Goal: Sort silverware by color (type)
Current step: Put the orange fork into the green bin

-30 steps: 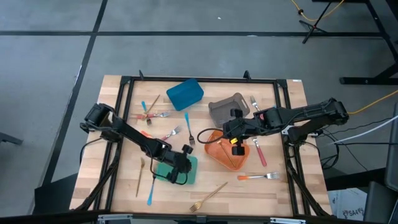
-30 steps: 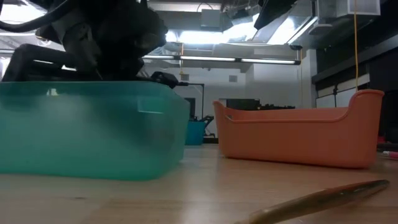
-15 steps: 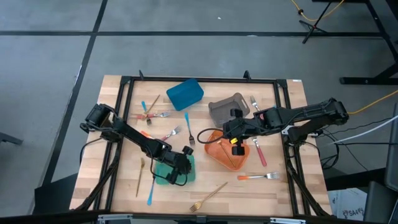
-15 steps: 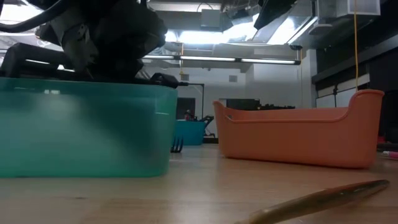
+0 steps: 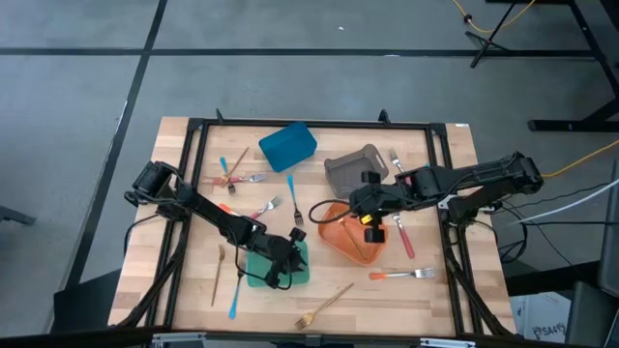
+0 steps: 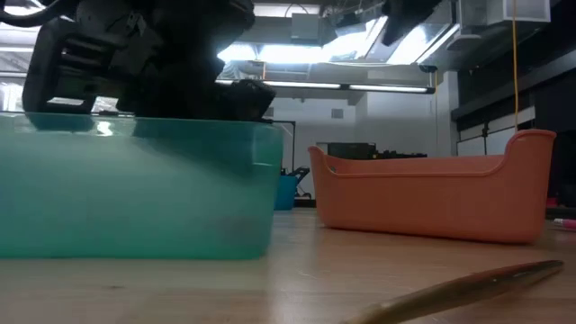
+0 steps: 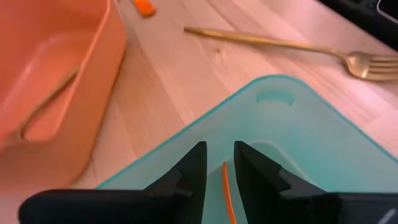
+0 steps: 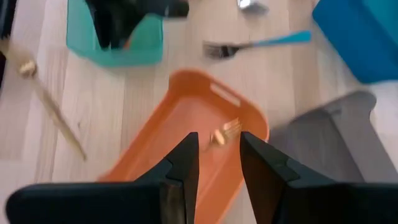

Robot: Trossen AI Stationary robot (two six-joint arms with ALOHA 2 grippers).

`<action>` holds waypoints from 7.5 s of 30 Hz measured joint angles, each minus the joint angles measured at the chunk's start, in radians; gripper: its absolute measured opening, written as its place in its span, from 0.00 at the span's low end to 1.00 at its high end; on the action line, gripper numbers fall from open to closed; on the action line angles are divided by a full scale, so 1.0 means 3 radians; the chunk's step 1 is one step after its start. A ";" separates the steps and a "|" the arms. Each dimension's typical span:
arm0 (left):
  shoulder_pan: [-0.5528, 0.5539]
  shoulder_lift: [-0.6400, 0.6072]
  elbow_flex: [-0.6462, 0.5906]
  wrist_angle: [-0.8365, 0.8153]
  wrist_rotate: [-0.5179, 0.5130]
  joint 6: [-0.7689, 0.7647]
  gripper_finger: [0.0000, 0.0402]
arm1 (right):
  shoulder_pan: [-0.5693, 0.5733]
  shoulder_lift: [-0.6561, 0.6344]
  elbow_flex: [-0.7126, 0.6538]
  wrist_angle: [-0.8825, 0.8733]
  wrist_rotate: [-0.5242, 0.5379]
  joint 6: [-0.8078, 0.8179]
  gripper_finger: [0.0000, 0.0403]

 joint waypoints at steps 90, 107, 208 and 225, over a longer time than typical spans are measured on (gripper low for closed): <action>-0.0047 -0.0306 0.0003 -0.0109 -0.0262 -0.0009 0.18 | 0.2060 0.0265 -0.2143 0.0987 -0.0369 0.2775 0.26; -0.0046 -0.0306 0.0003 -0.0108 -0.0262 -0.0007 0.18 | 0.2057 0.0366 -0.2135 0.0990 -0.0469 0.2771 0.08; 0.0310 -0.1027 0.0002 0.1919 -0.1737 -0.0015 0.18 | 0.0788 0.0389 -0.0359 0.2391 0.2984 -0.0111 0.00; 0.0309 -0.1027 0.0002 0.1916 -0.1726 -0.0015 0.18 | 0.0760 0.0494 -0.0359 0.2718 0.2992 -0.0404 0.00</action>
